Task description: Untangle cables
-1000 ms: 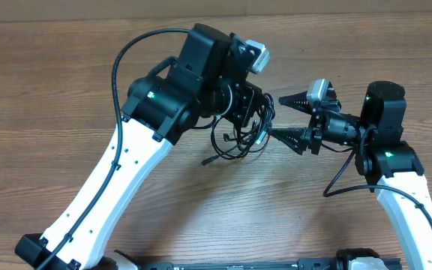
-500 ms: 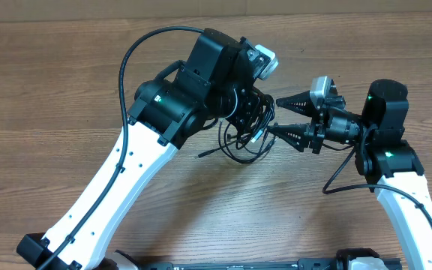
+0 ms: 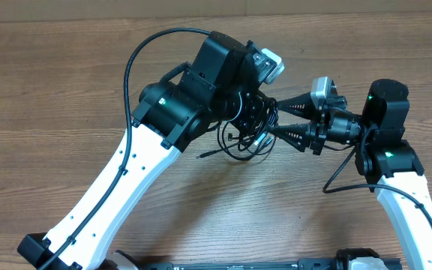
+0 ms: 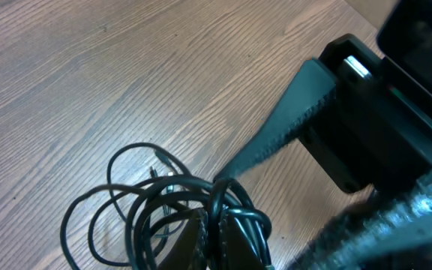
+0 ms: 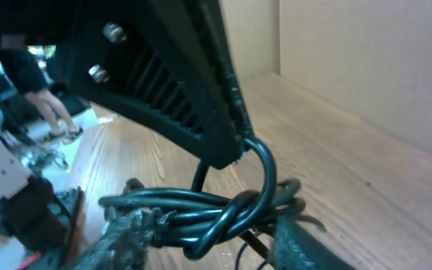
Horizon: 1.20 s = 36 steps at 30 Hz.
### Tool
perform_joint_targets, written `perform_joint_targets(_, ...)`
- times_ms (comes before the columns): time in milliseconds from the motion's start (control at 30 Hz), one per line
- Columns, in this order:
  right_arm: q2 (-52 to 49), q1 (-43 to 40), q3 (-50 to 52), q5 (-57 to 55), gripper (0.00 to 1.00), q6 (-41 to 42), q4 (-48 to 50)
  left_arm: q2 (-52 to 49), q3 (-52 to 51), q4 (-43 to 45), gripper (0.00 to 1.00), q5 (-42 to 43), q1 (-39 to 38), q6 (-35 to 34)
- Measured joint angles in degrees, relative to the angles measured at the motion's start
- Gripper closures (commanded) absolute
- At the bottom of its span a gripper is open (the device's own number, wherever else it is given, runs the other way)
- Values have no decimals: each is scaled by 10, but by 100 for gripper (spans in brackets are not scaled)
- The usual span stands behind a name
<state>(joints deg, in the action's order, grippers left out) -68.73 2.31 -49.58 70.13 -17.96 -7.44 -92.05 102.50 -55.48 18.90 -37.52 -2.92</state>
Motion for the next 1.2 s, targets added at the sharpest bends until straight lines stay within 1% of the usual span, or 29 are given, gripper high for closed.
perform_joint_targets(100, 0, 0, 0, 1, 77, 2, 0, 0, 0, 4, 96, 5, 0, 0)
perform_joint_targets(200, 0, -1, 0, -4, 92, 5, 0, 0, 0, 4, 96, 13, 0, 2)
perform_joint_targets(233, 0, -2, 0, -7, 96, 6, 0, 0, 0, 4, 96, 14, 0, 2)
perform_joint_targets(467, 0, -4, 0, -13, 96, 6, -1, 0, 0, 6, 96, 21, 0, 2)
perform_joint_targets(533, 0, -4, 0, -13, 65, 6, -1, 0, 0, 6, 96, 21, 0, 2)
perform_joint_targets(567, 0, -4, 0, -12, 59, 3, 0, 0, 0, 6, 96, 21, 0, 2)
perform_joint_targets(633, 0, -3, 0, -8, 59, 2, 2, 0, 0, 7, 96, 23, 0, 2)
perform_joint_targets(667, 0, -3, 0, -6, 60, 2, 2, 0, 0, 7, 96, 25, 0, 2)
perform_joint_targets(700, 0, -3, 0, -4, 64, 1, 2, 0, 0, 8, 96, 26, 0, 2)
perform_joint_targets(733, 0, -3, 0, -4, 71, 1, 2, 0, 0, 8, 96, 28, 0, 2)
perform_joint_targets(800, 0, -3, 0, -1, 90, 0, 2, 0, 0, 8, 96, 28, 0, 2)
perform_joint_targets(833, 0, -3, 0, -1, 96, 4, 0, 0, 0, 8, 96, 28, 0, 2)
perform_joint_targets(1200, 0, -4, 0, -11, 96, 8, -1, 0, 0, 9, 96, 30, 0, 2)
